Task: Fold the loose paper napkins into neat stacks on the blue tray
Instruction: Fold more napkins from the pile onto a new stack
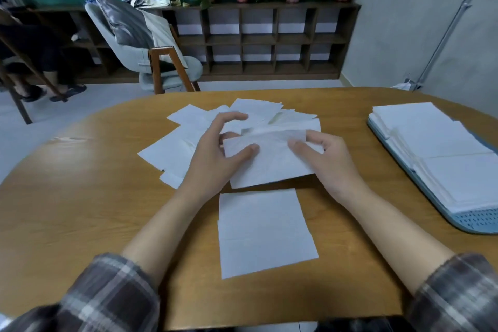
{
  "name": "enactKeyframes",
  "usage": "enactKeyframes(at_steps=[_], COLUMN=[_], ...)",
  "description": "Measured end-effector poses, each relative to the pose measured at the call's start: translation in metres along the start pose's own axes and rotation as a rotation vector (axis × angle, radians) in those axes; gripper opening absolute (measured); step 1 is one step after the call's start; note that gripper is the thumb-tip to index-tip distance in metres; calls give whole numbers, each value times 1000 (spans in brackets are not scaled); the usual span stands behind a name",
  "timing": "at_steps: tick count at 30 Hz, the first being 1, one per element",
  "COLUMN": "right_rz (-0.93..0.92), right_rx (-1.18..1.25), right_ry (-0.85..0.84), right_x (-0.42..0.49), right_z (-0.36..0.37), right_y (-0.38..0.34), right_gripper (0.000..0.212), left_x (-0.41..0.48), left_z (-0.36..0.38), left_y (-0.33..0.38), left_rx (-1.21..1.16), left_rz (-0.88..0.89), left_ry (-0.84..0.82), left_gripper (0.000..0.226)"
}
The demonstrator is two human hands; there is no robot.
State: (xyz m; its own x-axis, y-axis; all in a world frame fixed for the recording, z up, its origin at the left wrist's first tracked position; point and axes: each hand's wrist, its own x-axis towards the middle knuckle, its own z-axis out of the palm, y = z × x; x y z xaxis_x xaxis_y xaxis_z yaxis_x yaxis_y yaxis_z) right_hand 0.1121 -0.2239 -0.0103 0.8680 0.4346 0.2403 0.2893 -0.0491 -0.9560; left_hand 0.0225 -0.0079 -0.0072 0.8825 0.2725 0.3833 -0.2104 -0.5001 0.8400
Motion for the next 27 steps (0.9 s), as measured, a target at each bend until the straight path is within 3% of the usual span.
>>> enactKeyframes(at_steps=[4, 9, 16, 23, 25, 27], right_rz=[28, 43, 51, -9, 9, 83], right_rx=[30, 50, -54, -148, 4, 341], right_ry=[4, -40, -79, -71, -76, -81], right_x=[3, 3, 4, 3, 5, 7], right_z=[5, 11, 13, 13, 9, 4], right_y=[11, 15, 15, 10, 7, 4], right_gripper=[16, 28, 58, 67, 71, 75], left_x=[-5, 2, 4, 2, 3, 3], left_z=[15, 16, 18, 19, 17, 15], left_y=[-15, -22, -28, -31, -31, -26], left_rx=[-151, -189, -232, -77, -75, -112], left_rz=[-29, -93, -189, -182, -213, -234], left_ry=[90, 24, -10, 36, 117, 137], left_gripper=[13, 24, 14, 14, 17, 22])
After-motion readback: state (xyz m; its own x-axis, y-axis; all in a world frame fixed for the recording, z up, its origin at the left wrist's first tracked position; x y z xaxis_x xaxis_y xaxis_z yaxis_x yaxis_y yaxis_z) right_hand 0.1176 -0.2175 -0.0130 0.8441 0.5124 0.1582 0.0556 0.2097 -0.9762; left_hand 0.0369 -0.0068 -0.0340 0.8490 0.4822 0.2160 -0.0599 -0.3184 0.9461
